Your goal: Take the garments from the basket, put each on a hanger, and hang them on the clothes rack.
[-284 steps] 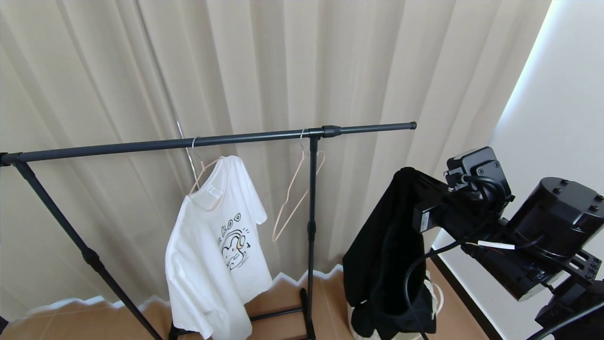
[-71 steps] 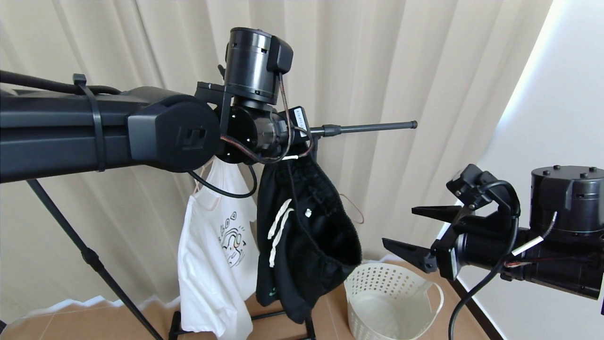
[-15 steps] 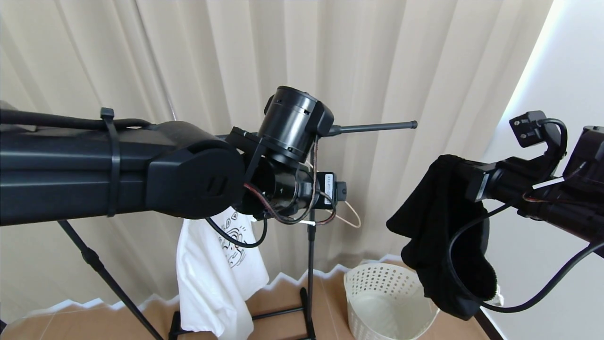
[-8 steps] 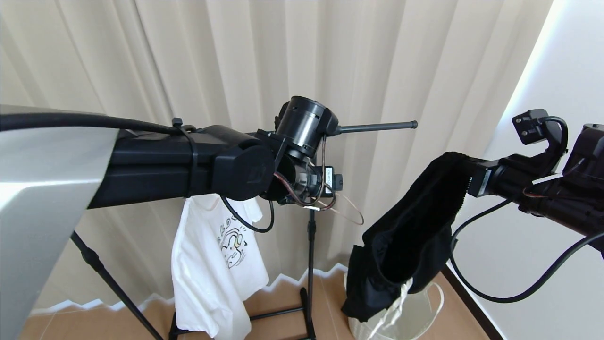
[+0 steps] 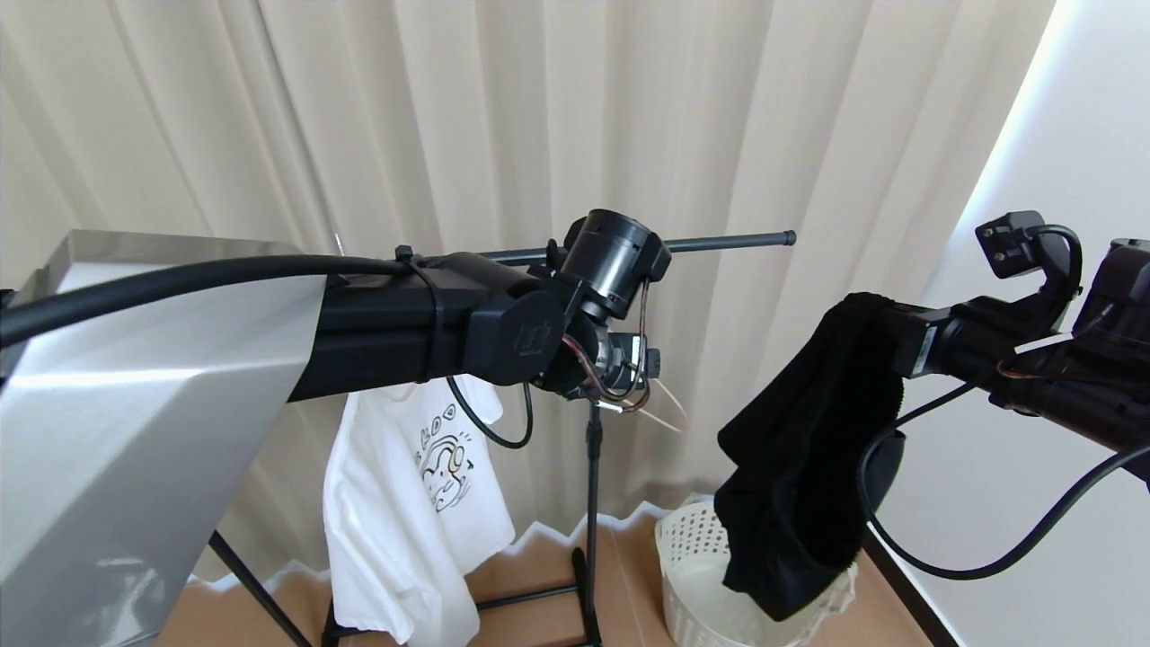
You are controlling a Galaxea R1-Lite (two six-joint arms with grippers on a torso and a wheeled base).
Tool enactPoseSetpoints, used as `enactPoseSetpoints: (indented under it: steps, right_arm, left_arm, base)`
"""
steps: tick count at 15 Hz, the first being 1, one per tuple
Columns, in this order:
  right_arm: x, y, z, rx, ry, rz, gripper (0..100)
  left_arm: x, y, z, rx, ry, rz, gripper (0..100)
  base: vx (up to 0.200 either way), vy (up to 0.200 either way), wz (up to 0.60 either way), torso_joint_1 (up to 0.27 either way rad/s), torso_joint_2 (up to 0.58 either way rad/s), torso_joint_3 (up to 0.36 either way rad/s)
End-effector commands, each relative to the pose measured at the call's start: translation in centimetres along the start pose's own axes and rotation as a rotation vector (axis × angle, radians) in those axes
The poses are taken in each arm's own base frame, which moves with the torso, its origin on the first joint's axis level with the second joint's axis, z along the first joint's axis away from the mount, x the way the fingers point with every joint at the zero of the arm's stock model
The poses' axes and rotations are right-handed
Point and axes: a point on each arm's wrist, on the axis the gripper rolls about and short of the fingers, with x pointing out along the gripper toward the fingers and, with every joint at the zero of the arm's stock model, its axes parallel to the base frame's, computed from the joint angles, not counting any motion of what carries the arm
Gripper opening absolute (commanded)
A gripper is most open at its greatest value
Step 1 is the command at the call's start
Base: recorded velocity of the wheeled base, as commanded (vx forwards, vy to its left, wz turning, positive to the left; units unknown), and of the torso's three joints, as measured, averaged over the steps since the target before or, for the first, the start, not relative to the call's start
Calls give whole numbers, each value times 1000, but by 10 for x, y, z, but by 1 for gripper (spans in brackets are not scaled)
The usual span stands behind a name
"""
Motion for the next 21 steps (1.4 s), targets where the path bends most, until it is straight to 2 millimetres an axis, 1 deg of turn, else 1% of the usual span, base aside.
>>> enactPoseSetpoints:
  steps: [1, 2, 4, 6, 8, 9, 13, 17, 21]
  right_arm:
    - [0, 0, 0, -1, -3, 2, 0]
    - [0, 0, 1, -1, -5, 2, 0]
    - [1, 0, -3, -2, 3, 0, 0]
    - [0, 0, -4, -17, -12, 2, 0]
    - [8, -3, -7, -18, -26, -1, 0]
    - [10, -5, -9, -18, -28, -7, 0]
    - [10, -5, -9, -23, -41, -8, 0]
    - [9, -5, -12, -26, -35, -9, 0]
    - [10, -6, -10, -25, -40, -10, 0]
  left_arm:
    - [0, 0, 0, -1, -1, 2, 100]
    - [0, 0, 0, -2, -2, 1, 100]
    - [1, 0, -1, -2, 1, 2, 100]
    - [1, 0, -1, -1, 0, 6, 100]
    - [1, 0, -1, -11, -7, 24, 100]
    - [1, 1, -1, -14, -10, 33, 100]
    - [4, 2, -1, -34, -11, 40, 100]
    - [10, 2, -4, -36, -3, 49, 100]
    - [12, -1, -4, -26, 1, 28, 100]
  base:
    - [0, -200, 0, -12, 2, 7]
    - [0, -200, 0, -2, 2, 7]
    - [200, -200, 0, 15, 15, 0]
    - [0, 0, 0, 0, 0, 0]
    - [0, 0, 0, 0, 0, 0]
    - [0, 0, 600, 22, 17, -2]
    - [0, 0, 600, -6, 0, 5]
    - [0, 0, 0, 0, 0, 0]
    - [0, 0, 0, 0, 0, 0]
